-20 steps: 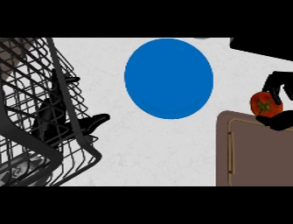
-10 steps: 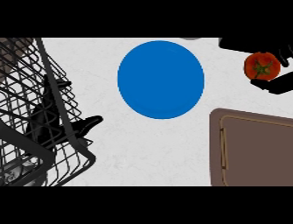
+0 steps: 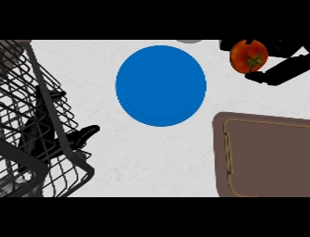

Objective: Pick the tomato from the tray and place it in the plate

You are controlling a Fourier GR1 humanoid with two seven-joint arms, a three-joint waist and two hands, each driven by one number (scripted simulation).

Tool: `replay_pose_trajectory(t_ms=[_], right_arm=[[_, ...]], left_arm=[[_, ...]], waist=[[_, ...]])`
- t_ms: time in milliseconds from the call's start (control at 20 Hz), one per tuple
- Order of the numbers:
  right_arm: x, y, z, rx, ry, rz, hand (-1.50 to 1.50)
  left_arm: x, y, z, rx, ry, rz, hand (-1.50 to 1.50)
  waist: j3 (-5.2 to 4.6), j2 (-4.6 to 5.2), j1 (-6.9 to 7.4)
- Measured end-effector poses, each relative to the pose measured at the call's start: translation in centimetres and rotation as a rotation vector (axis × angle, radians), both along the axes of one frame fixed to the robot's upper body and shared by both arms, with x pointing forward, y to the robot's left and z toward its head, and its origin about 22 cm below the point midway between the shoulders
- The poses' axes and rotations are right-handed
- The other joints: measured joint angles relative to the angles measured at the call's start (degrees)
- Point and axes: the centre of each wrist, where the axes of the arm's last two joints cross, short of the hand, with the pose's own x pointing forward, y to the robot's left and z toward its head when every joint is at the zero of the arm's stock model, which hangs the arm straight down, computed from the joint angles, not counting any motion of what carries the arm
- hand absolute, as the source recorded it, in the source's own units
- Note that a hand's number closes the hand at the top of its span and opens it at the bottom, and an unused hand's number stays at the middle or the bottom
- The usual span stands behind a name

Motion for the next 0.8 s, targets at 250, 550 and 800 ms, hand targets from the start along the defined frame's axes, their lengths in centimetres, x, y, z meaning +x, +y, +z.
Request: replay_pose_trajectory(t_ms=[250,550,800], right_arm=[[1.8,4.0,0.0,0.023,0.048,0.122,1.50],[3.2,10.1,-0.4,0.003,0.131,0.192,1.50],[3.5,14.9,-1.7,-0.089,0.194,0.227,1.50]], left_arm=[[-0.5,0.7,-0.3,0.000,0.008,0.026,0.00],[-1.0,1.2,-0.5,0.005,0.014,0.043,0.00],[-1.2,1.4,-0.7,0.003,0.014,0.058,0.00]], waist=[[0.03,-0.59,-1.54],[0.02,-1.01,-2.73],[0.07,-1.20,-3.39]])
